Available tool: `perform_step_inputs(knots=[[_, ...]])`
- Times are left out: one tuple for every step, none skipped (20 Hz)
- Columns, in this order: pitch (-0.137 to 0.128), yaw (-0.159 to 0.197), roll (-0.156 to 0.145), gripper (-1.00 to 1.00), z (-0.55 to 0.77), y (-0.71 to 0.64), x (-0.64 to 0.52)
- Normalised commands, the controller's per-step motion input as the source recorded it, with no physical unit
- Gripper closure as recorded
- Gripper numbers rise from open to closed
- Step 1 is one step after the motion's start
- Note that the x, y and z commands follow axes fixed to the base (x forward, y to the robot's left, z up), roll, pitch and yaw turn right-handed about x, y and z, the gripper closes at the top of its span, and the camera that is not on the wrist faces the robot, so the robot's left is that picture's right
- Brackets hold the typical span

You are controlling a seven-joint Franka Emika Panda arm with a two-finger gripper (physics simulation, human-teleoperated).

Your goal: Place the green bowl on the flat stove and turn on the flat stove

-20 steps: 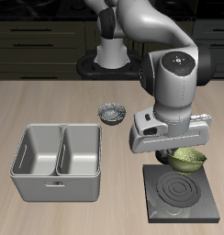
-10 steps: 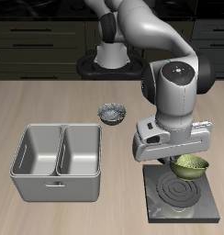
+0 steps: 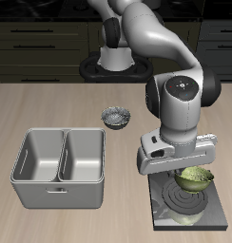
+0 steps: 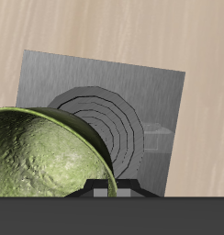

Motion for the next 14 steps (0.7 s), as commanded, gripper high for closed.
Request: perform_step_inputs(knots=[[0.004, -0.002, -0.008, 1.0, -0.04, -0.04, 0.06], [-0.001, 0.011, 0.01, 1.0, -0.05, -0.02, 0.04], [0.014, 0.026, -0.007, 1.0, -0.12, -0.05, -0.02], [0.013, 0.0, -0.003, 1.0, -0.13, -0.13, -0.05], [0.01, -0.011, -0.115, 1.0, -0.01, -0.25, -0.05], [-0.003, -0.01, -0.034, 1.0, -0.05, -0.14, -0.01], [-0.021, 0.034, 0.024, -1.0, -0.05, -0.1, 0.07], [-0.008, 0.046, -0.047, -1.0, -0.02, -0.2, -0.03], [0.026, -0.02, 0.001, -1.0, -0.09, -0.17, 0.02], [0.024, -0.018, -0.001, -1.0, -0.05, -0.2, -0.03], [-0.021, -0.005, 0.043, -1.0, -0.06, -0.08, -0.13], [0.0, 0.0, 0.0, -1.0, 0.0, -0.06, 0.05], [-0.005, -0.041, 0.061, -1.0, -0.1, 0.02, -0.29], [-0.005, -0.014, 0.023, -1.0, 0.0, 0.03, -0.06]])
